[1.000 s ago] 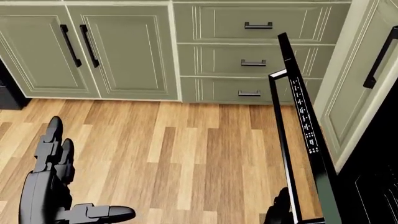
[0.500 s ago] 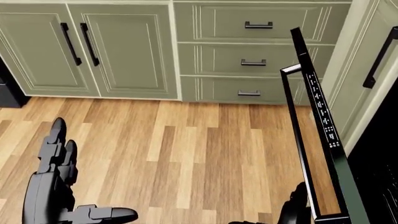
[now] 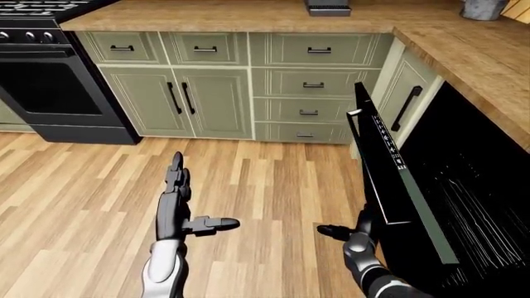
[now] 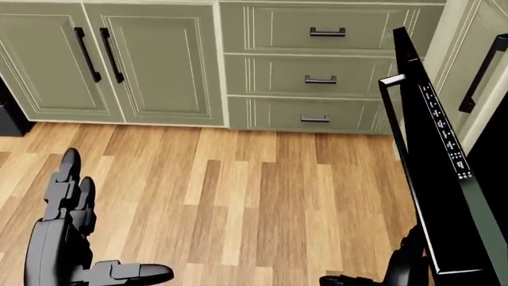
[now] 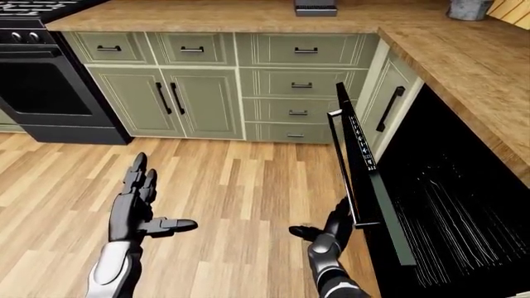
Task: Close the dishwasher door
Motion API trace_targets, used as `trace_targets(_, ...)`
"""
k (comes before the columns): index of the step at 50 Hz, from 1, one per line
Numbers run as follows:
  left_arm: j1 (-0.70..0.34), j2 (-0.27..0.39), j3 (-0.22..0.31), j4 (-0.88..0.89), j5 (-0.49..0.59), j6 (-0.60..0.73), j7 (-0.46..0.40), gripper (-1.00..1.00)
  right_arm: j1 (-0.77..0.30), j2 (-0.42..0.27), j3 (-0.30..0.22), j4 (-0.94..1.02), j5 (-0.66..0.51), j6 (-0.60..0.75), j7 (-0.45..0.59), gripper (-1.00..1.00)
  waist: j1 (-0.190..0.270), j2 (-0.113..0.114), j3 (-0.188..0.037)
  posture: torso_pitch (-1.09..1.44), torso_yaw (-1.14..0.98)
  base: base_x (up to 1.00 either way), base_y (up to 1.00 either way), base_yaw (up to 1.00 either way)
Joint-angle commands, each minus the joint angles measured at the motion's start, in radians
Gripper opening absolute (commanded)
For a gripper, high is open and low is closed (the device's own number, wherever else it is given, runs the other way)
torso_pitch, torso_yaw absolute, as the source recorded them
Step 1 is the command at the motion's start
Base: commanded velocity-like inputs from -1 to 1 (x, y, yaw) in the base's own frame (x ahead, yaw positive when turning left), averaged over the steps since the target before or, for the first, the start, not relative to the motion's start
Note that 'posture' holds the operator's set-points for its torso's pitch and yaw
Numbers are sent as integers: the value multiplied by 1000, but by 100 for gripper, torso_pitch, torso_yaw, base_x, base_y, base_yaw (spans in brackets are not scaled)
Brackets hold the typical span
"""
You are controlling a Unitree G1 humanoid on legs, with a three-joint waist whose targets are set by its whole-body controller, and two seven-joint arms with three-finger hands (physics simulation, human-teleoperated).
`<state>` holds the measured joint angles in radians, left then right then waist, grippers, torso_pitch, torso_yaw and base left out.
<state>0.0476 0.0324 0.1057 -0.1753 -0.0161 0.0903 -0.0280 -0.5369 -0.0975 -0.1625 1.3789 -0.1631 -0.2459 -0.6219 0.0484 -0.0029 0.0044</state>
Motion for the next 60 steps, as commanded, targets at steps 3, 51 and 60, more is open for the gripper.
trace_targets(3,-16,3,-1,-38,2,-34,1,100,-9,-57,-25,-25,40,-2,-40,100,-10,-3,-17,0,0,0,0,0)
trace_targets(51,-11,0,-7,-34,2,-35,0,100,85,-347,-67,-97,191,22,90,100,-22,-24,0,0,0,0,0,0)
trace_targets(60,-11,0,-7,-39,1,-30,1,100,91,-385,-78,-102,197,42,104,100,-23,-25,5,0,0,0,0,0)
